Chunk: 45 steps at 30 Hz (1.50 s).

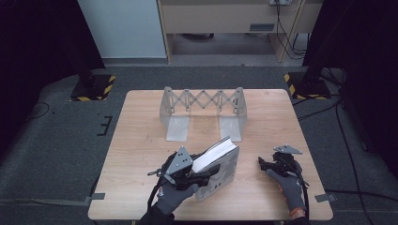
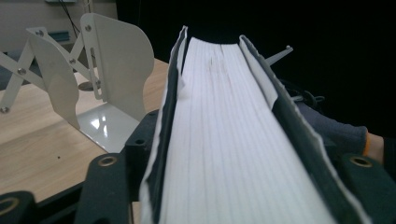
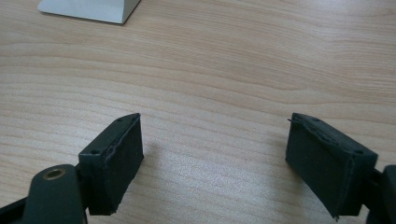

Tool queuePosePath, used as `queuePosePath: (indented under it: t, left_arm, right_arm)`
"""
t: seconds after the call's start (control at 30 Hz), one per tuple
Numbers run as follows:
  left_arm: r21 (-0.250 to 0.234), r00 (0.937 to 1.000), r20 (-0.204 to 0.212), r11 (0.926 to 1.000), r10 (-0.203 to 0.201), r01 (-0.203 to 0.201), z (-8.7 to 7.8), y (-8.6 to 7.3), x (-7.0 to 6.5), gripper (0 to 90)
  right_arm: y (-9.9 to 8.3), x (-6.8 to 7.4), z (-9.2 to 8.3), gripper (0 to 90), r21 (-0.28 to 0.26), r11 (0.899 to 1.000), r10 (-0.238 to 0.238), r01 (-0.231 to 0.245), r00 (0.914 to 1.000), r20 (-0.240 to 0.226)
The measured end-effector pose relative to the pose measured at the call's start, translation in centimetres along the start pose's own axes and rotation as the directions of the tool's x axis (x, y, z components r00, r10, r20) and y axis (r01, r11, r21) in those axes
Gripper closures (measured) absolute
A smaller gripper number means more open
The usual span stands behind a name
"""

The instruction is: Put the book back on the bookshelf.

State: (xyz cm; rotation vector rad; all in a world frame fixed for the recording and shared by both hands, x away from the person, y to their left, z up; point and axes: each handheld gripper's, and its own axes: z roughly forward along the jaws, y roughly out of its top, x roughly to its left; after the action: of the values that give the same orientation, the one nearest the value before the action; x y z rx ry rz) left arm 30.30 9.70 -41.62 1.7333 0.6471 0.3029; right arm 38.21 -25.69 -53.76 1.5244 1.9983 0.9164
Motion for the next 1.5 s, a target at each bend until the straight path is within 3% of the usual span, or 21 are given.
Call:
queuePosePath:
  t: [0.17, 0.53, 0.77, 1.0, 1.23, 1.5]
  left_arm:
    - [0.001, 0.9999, 0.009, 0.9999, -0.011, 0.011, 0.2, 1.2, 0.1, 36.4]
    - [0.045, 1.0000, -0.006, 0.9990, -0.007, 0.008, 1.3, 3.0, 0.2, 33.9]
    - [0.098, 0.9987, -0.047, 0.9951, 0.020, -0.015, 2.1, 3.2, 0.0, 33.0]
    - [0.113, 0.9970, -0.072, 0.9935, 0.027, -0.018, 2.2, 3.2, 0.1, 32.9]
    - [0.139, 0.9984, -0.055, 0.9903, 0.017, -0.010, 2.2, 3.3, -0.4, 45.7]
    - [0.138, 0.9987, -0.049, 0.9903, 0.017, -0.010, 2.2, 3.2, -0.6, 49.4]
  right_arm:
    - [0.0, 0.3, 0.1, 18.6, 0.007, 1.000, -0.023, 0.023, 0.9996, 0.019]
    - [0.0, 0.5, 0.2, 10.5, 0.024, 1.000, -0.015, 0.015, 0.9994, 0.031]
    - [0.0, 0.6, 0.2, 7.0, 0.031, 0.999, -0.020, 0.018, 0.9992, 0.035]
    - [0.0, 0.6, 0.2, 6.8, 0.033, 0.999, -0.018, 0.017, 0.9993, 0.034]
    - [0.0, 0.6, 0.2, 6.7, 0.034, 0.999, -0.013, 0.012, 0.9993, 0.035]
    - [0.0, 0.6, 0.2, 6.8, 0.034, 0.999, -0.015, 0.014, 0.9993, 0.033]
